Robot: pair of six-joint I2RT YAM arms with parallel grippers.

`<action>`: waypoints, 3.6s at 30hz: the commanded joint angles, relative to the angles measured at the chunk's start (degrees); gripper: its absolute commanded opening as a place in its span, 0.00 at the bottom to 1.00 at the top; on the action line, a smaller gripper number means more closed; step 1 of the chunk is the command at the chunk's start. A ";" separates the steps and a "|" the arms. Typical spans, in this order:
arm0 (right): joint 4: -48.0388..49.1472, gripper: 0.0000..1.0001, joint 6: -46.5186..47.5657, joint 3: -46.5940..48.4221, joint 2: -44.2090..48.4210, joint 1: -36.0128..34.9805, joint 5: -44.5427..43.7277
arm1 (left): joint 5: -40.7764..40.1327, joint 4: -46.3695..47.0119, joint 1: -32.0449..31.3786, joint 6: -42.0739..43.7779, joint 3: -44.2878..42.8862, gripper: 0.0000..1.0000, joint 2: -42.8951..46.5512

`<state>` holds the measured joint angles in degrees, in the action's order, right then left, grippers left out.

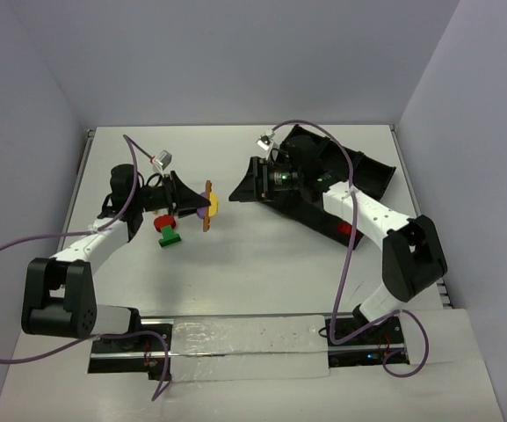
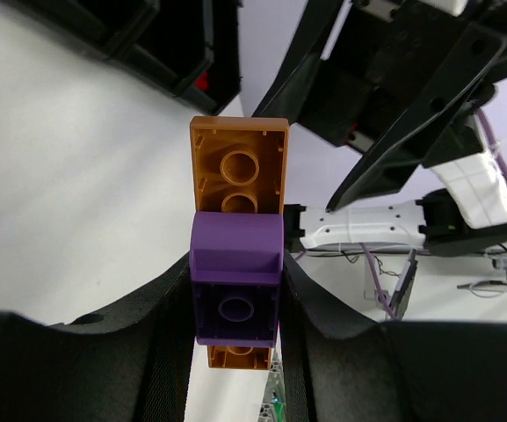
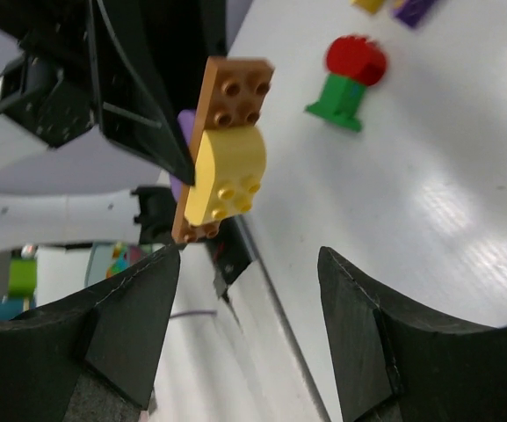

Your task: Sort the legos into containers by color

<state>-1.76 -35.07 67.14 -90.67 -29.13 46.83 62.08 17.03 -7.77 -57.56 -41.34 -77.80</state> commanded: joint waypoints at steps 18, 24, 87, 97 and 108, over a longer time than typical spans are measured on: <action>21.68 0.68 -8.71 3.31 -5.63 -4.85 11.57 | 4.01 8.93 0.25 -5.98 -4.67 0.00 4.55; 24.44 0.60 -11.34 4.49 -7.07 -5.68 11.79 | 3.92 8.89 0.30 -5.98 -4.10 0.00 4.94; 27.91 0.00 -13.92 -9.44 -7.47 0.41 0.97 | -8.84 -15.65 1.09 11.23 -9.59 0.00 -5.58; 0.54 0.07 3.82 -2.04 -3.57 0.16 -13.08 | -16.66 -25.00 1.01 16.86 -12.79 0.00 -5.92; -17.12 0.50 9.99 0.20 6.27 0.25 -38.41 | -44.52 -39.86 -9.47 22.04 -20.05 0.00 -10.54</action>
<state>-12.18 -28.41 65.34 -90.06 -28.73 20.42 30.77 -16.97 -11.91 -37.24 -56.87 -86.48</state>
